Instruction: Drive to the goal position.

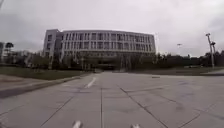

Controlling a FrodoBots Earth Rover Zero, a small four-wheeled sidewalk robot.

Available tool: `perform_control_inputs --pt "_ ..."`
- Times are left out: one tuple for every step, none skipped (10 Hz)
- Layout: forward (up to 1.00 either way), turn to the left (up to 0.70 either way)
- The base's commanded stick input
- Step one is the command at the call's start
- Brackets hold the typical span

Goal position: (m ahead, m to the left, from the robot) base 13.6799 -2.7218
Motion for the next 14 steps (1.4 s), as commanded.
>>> perform_control_inputs --pt "0.70 0.00" --pt "0.70 0.00" --pt "0.69 0.00" --pt "0.67 0.00" --pt "0.67 0.00" --pt "0.68 0.00" --pt "0.70 0.00" --pt "0.70 0.00" --pt "0.70 0.00" --pt "0.70 0.00" --pt "0.70 0.00" --pt "0.70 0.00" --pt "0.70 0.00" --pt "0.70 -0.06"
